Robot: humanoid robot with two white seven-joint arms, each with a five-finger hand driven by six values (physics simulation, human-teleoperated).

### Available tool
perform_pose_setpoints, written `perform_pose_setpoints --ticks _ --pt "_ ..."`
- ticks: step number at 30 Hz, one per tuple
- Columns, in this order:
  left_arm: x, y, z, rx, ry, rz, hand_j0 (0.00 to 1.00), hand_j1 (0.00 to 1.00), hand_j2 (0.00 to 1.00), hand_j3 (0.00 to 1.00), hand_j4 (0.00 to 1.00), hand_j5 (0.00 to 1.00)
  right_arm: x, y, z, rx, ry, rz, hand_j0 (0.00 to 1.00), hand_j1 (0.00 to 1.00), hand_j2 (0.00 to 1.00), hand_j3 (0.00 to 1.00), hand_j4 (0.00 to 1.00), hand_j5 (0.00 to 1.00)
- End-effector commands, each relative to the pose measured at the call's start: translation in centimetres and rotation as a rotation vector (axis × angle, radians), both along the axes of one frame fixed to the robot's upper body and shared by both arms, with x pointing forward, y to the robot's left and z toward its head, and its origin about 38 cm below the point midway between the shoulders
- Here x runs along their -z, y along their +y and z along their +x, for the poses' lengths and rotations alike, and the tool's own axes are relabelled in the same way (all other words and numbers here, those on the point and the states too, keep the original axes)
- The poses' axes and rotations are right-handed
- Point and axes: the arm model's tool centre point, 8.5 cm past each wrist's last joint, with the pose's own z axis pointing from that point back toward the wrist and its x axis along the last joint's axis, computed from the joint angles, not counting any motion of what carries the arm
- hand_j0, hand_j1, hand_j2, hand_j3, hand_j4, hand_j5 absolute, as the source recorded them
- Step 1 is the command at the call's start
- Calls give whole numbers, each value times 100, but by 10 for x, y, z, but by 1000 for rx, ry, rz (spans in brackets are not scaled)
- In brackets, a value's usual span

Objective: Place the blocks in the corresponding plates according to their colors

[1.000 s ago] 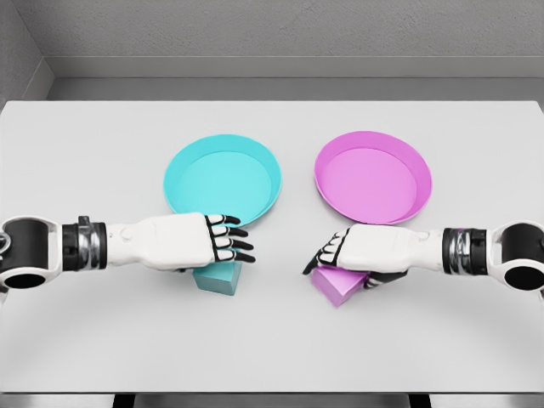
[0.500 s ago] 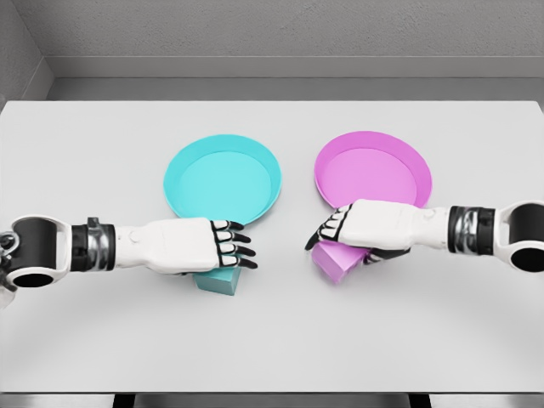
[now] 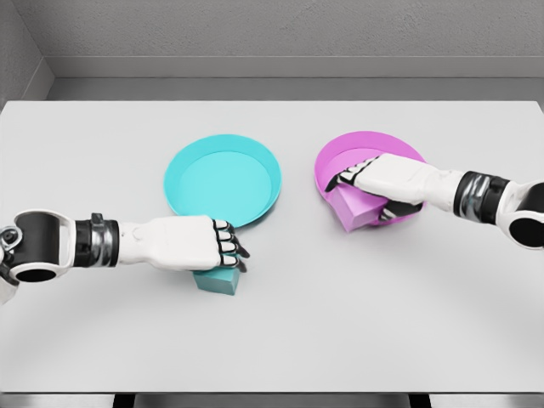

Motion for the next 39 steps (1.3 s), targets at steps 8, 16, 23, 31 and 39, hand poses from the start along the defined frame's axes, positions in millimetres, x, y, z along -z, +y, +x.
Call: perform_pose_setpoints --ticks 8,16,23,31,39 --pt "5 1 -2 5 5 31 35 35 35 35 35 35 0 -5 15 191 15 3 62 62 62 62 62 62" --pt "-9 -2 6 8 -25 15 29 29 29 29 29 29 0 -15 23 326 1 17 62 62 62 62 62 62" --pt "-33 -4 18 10 -67 -9 29 29 29 29 29 29 0 -17 28 408 -6 25 62 62 62 62 62 62" --pt "-45 -12 45 -21 -103 -19 30 30 30 30 30 30 0 -13 27 389 -5 29 100 100 100 100 100 100" --pt "-47 -10 84 -105 -101 -26 31 31 31 31 31 31 -13 -17 29 357 -39 39 100 100 100 100 100 100"
